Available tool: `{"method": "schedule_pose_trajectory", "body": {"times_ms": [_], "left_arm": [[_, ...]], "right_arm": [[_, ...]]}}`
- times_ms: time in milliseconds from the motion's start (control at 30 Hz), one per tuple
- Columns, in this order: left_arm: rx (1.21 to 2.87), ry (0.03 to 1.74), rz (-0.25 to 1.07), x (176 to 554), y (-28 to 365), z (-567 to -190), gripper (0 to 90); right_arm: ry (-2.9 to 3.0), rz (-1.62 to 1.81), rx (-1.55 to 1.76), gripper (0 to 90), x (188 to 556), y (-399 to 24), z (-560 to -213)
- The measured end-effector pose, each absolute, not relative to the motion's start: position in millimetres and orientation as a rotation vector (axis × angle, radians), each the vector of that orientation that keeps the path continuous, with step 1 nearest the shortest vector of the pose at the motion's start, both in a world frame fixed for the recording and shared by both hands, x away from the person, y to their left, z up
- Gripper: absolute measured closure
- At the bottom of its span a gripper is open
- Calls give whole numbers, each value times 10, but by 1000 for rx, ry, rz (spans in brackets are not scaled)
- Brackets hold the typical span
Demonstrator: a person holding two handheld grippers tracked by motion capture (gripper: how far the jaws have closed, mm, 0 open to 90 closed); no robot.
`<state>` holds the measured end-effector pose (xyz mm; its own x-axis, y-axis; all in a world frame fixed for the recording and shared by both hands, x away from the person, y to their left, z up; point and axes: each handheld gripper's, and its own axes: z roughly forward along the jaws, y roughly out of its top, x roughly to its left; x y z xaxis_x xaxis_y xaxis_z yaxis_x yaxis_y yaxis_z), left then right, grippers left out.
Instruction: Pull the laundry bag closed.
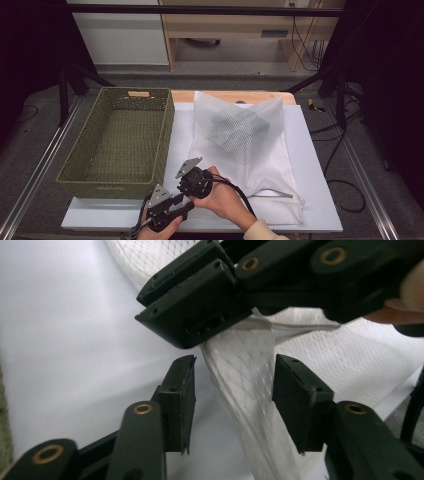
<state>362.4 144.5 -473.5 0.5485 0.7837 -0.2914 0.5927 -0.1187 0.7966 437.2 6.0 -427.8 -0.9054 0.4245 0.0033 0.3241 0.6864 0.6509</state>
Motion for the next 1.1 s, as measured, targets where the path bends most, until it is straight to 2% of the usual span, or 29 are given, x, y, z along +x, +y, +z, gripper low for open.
{"method": "schedule_pose_trajectory", "body": {"times_ms": [300, 567, 667, 833, 1100], "left_arm": [[1788, 1120, 241, 3700, 1442, -4763, 692], [1795, 1106, 222, 3715, 1446, -4746, 689], [1801, 1104, 222, 3741, 1450, -4751, 724], [1795, 1105, 222, 3756, 1472, -4753, 833], [1822, 1111, 242, 3737, 1462, -4752, 864]], "right_arm": [[2735, 1036, 630, 813, 4369, 25, -4247], [2733, 1034, 627, 813, 4376, 7, -4241], [2732, 1034, 639, 811, 4377, 12, -4237], [2728, 1035, 632, 809, 4379, 11, -4229], [2712, 1052, 639, 796, 4357, -24, -4187]]}}
